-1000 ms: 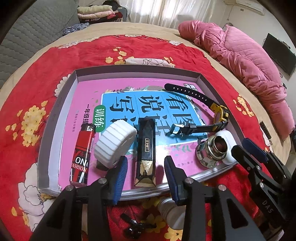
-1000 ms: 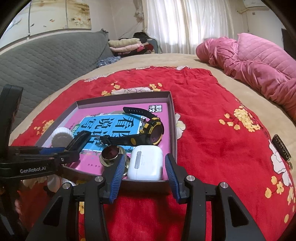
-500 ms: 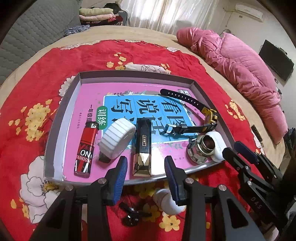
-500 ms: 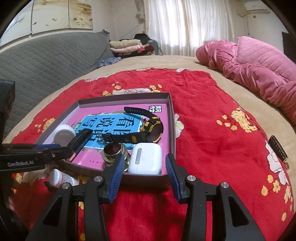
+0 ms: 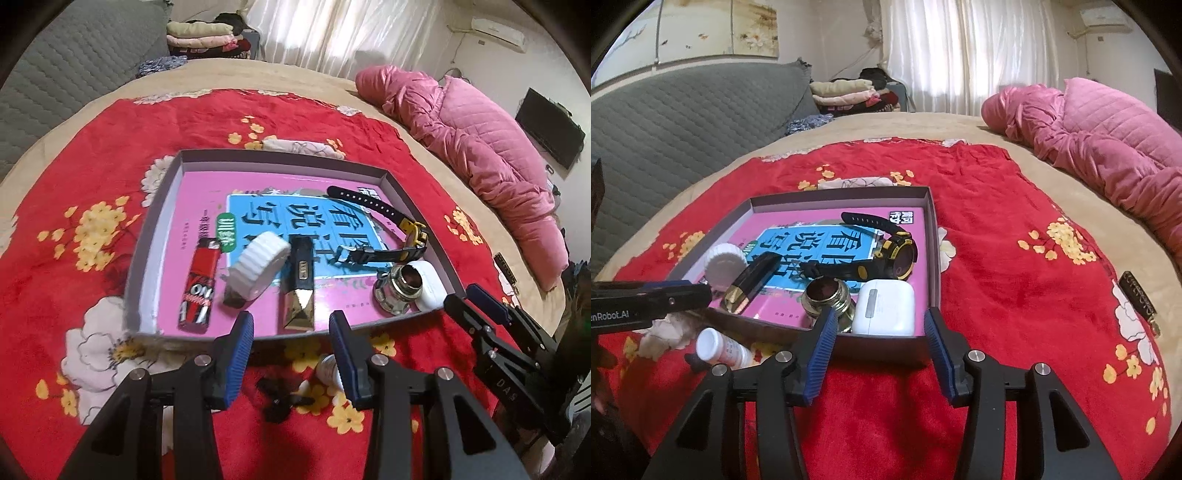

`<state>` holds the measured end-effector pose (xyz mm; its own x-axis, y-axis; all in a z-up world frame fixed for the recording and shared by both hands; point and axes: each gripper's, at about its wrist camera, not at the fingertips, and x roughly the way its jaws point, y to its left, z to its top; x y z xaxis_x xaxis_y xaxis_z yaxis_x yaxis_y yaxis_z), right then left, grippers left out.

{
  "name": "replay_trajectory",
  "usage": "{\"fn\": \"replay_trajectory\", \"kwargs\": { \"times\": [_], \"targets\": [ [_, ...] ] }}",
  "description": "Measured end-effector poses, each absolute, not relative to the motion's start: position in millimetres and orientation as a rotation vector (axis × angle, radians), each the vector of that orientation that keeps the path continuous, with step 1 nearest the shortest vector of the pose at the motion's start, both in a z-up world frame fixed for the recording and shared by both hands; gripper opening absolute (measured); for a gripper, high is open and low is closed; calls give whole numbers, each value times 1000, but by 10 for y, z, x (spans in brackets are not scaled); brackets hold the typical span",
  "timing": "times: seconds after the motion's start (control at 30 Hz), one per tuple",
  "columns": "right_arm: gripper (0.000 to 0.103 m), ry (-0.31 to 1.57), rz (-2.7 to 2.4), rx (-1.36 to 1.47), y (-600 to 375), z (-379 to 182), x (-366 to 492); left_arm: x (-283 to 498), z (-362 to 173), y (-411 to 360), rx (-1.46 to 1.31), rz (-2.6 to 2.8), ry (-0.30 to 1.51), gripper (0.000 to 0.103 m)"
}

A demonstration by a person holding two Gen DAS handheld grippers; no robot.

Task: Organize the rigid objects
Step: 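Withdraw both open grippers toward the white pill bottle and small black clip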

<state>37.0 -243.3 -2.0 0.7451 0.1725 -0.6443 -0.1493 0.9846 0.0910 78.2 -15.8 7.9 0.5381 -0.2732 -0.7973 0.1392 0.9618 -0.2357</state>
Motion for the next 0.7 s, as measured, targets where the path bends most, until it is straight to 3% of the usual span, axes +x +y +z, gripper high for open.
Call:
{"fn": "replay_trajectory", "kwargs": {
  "times": [0.37,0.47,0.7],
  "targets": [
    [52,682,190,13,-2350,92,242,642,107,13,-160,-227,977,43],
    [63,675,210,12,-2291,124,195,601,118,8,-151,-231,980,43],
    [63,665,260,-18,-2128,186,100,501,89,25,-130,-235,1002,43]
  ]
}}
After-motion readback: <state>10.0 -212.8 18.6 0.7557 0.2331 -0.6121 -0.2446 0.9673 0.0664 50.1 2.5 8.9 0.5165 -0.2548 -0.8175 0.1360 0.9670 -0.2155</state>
